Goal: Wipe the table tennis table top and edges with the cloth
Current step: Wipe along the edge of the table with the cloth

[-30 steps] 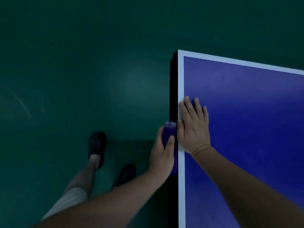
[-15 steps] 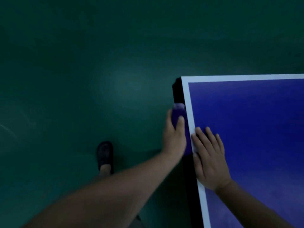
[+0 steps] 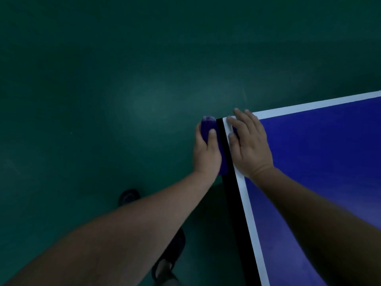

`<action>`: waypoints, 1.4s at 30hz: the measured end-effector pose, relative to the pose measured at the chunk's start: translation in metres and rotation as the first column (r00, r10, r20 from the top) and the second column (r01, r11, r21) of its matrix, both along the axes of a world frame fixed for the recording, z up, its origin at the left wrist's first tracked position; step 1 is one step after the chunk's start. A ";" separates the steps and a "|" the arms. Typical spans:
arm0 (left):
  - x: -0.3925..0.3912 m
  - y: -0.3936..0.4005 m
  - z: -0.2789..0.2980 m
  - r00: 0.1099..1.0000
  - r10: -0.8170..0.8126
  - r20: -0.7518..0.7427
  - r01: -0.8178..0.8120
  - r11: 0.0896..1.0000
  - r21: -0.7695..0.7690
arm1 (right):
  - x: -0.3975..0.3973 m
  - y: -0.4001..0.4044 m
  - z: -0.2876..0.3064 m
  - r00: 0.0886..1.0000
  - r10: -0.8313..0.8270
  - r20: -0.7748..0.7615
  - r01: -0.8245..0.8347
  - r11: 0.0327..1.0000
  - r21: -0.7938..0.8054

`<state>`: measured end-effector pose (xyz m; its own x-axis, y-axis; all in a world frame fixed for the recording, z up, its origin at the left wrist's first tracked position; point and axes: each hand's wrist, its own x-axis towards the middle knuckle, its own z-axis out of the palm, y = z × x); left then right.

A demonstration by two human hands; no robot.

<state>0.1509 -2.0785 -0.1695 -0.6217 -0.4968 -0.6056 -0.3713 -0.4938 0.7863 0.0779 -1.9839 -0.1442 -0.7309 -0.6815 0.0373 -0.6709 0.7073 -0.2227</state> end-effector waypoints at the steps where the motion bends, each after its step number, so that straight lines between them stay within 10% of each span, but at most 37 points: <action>1: 0.005 0.003 0.001 1.000 -0.018 0.002 0.018 1.000 -0.005 | 0.001 0.001 0.000 1.000 -0.012 -0.003 0.012 1.000 -0.004; 8: 0.017 0.011 0.026 0.999 0.002 0.049 -0.010 0.986 0.167 | 0.000 0.001 0.004 0.999 -0.028 0.031 0.028 1.000 0.006; 14: -0.052 -0.054 0.029 0.984 -0.175 -0.035 0.169 0.976 -0.137 | -0.001 0.002 0.001 0.998 -0.043 0.047 0.046 0.997 -0.059; 19: -0.100 -0.096 0.030 0.608 -0.789 0.091 0.792 0.595 -0.138 | 0.000 0.002 0.004 0.997 -0.069 0.032 0.072 0.992 -0.106; 31: -0.168 -0.087 0.026 0.215 -0.959 0.183 0.976 0.219 0.002 | 0.004 0.000 0.008 0.896 -0.445 -0.013 0.445 0.895 0.040; 42: -0.153 -0.088 0.035 0.319 -0.941 0.110 0.945 0.325 0.045 | -0.003 -0.001 0.002 0.755 -0.655 0.010 0.650 0.747 -0.141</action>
